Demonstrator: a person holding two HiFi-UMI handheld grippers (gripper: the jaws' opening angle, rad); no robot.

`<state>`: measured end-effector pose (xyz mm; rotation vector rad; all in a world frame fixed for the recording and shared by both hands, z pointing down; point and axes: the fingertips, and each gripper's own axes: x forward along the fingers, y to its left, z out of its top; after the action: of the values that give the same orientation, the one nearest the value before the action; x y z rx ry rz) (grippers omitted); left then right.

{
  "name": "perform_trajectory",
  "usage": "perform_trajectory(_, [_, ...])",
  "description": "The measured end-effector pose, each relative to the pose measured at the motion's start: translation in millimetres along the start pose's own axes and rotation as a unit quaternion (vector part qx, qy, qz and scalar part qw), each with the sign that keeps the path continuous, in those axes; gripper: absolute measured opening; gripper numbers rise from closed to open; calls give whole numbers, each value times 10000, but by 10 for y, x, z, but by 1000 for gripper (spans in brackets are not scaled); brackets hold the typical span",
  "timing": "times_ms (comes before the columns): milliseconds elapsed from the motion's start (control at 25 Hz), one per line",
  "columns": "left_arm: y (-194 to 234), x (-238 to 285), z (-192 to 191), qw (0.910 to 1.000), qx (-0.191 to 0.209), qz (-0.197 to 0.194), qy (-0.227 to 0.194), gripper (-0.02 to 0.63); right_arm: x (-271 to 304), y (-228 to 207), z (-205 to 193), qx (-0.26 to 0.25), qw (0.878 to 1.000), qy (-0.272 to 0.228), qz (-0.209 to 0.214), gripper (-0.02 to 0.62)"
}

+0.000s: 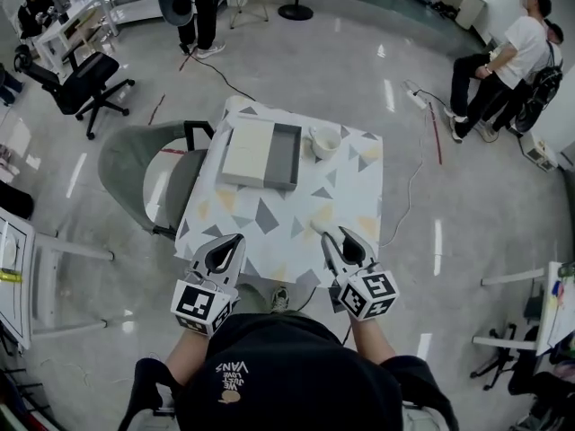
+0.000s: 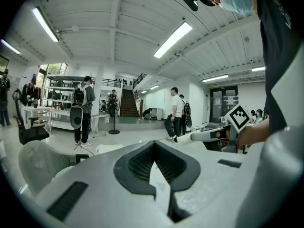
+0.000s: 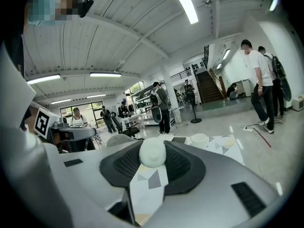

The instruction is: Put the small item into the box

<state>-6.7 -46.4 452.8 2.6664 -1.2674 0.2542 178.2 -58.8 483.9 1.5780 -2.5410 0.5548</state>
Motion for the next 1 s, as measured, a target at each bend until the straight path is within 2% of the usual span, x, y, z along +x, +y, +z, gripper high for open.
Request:
perform_trajectory(240, [54, 195, -51, 9999, 1, -87, 101, 5, 412, -148, -277, -157, 9988, 454, -34, 129])
perform_trajectory(360, [199, 273, -70, 9998, -71, -120, 140, 5, 697, -164, -385, -387, 9966, 719, -92, 129])
perform_trajectory(480, [376, 364, -71, 9996, -127, -184, 195, 5, 975, -195, -452, -366, 9951, 899, -182, 129])
perform_trajectory(680, [703, 524, -37, 9993, -133, -274, 236, 5, 1441, -305, -542, -401, 9925, 1043, -486, 129])
perform_trajectory(1000, [1135, 747, -60, 9983, -137, -439, 368, 5, 2086, -508, -764, -851, 9812, 1482, -894, 129])
